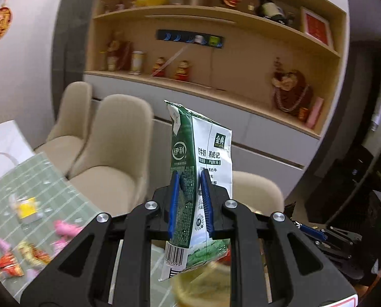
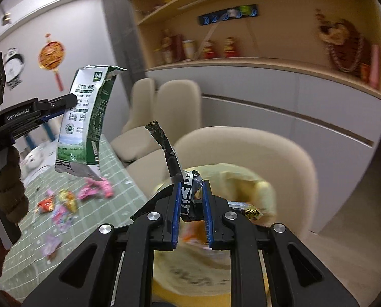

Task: Collect trash
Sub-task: 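Carry the milk carton and black strap over the bin and open both tools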

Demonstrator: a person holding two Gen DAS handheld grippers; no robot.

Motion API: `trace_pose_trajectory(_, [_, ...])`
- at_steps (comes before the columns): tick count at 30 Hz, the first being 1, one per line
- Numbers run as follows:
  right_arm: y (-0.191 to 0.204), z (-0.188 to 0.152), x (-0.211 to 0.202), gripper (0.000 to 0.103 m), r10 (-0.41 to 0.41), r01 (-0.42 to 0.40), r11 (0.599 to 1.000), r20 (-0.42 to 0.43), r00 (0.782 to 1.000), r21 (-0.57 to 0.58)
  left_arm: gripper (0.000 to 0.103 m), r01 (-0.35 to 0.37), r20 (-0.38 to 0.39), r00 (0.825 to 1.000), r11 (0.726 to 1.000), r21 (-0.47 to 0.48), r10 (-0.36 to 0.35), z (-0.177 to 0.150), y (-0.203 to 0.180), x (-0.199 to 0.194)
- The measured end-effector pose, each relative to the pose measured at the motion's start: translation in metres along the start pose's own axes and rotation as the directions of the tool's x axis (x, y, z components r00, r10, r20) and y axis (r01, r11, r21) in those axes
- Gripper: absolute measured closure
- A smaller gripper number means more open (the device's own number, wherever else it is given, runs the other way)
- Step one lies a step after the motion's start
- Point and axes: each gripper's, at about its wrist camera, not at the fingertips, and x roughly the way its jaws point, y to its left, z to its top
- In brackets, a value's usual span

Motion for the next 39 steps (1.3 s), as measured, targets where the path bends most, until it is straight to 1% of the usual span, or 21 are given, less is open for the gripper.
trace_pose_trajectory(3, [-0.026, 0.0, 0.003, 0.086, -0.063, 0.064, 0.996, -0.021, 0.998, 0.056, 0.086, 0.045, -0.031, 0.999, 0.999, -0.008, -0.045, -0.006, -0.015, 0.036])
trace_pose_trajectory(6, [-0.043, -0.001, 0.005, 0.086, -0.11, 0.113, 0.99, -0.038, 0.993, 0.088, 0.086, 0.058, -0.047, 0.997, 0.998, -0.002, -0.058, -0.016, -0.028, 0.062])
trace_pose_trajectory(8, [-0.055, -0.003, 0.006, 0.086, -0.136, 0.141, 0.984, -0.052, 0.989, 0.112, 0.086, 0.064, -0.07, 0.995, 0.998, 0.006, -0.064, -0.026, -0.036, 0.083])
trace_pose_trajectory(11, [-0.068, -0.004, 0.011, 0.086, -0.159, 0.167, 0.977, -0.067, 0.985, 0.133, 0.086, 0.075, -0.153, 0.986, 0.997, 0.003, -0.074, -0.045, -0.042, 0.114])
trace_pose_trajectory(14, [-0.078, -0.006, 0.014, 0.086, -0.174, 0.184, 0.97, -0.074, 0.982, 0.158, 0.087, 0.095, -0.26, 0.961, 0.995, -0.02, -0.097, -0.066, -0.042, 0.135])
trace_pose_trajectory(17, [-0.084, -0.01, 0.021, 0.086, -0.182, 0.195, 0.964, -0.087, 0.979, 0.178, 0.088, 0.117, -0.357, 0.925, 0.992, -0.047, -0.127, -0.083, -0.041, 0.145])
trace_pose_trajectory(18, [-0.086, -0.012, 0.024, 0.086, -0.188, 0.203, 0.963, -0.093, 0.978, 0.18, 0.088, 0.127, -0.39, 0.91, 0.99, -0.057, -0.139, -0.089, -0.041, 0.148])
trace_pose_trajectory(21, [-0.086, -0.016, 0.029, 0.086, -0.194, 0.212, 0.959, -0.108, 0.975, 0.187, 0.088, 0.137, -0.44, 0.885, 0.988, -0.067, -0.153, -0.102, -0.043, 0.152])
trace_pose_trajectory(27, [-0.08, -0.019, 0.034, 0.086, -0.21, 0.232, 0.955, -0.133, 0.969, 0.183, 0.088, 0.158, -0.465, 0.87, 0.986, -0.056, -0.166, -0.111, -0.049, 0.161])
trace_pose_trajectory(30, [-0.078, -0.017, 0.035, 0.086, -0.222, 0.244, 0.953, -0.135, 0.966, 0.18, 0.088, 0.174, -0.476, 0.86, 0.982, -0.067, -0.185, -0.112, -0.048, 0.165])
trace_pose_trajectory(33, [-0.075, -0.013, 0.033, 0.086, -0.221, 0.24, 0.955, -0.124, 0.968, 0.176, 0.086, 0.211, -0.47, 0.848, 0.969, -0.128, -0.247, -0.108, -0.039, 0.167])
trace_pose_trajectory(35, [-0.07, -0.008, 0.033, 0.086, -0.207, 0.224, 0.96, -0.111, 0.972, 0.167, 0.073, 0.228, -0.459, 0.84, 0.956, -0.186, -0.29, -0.104, -0.029, 0.166])
trace_pose_trajectory(36, [-0.068, -0.006, 0.034, 0.086, -0.196, 0.212, 0.963, -0.108, 0.975, 0.165, 0.071, 0.234, -0.453, 0.839, 0.952, -0.2, -0.301, -0.101, -0.025, 0.163])
trace_pose_trajectory(39, [-0.055, 0.007, 0.044, 0.086, -0.12, 0.134, 0.981, -0.101, 0.988, 0.139, 0.067, 0.236, -0.411, 0.857, 0.946, -0.224, -0.311, -0.086, -0.011, 0.148])
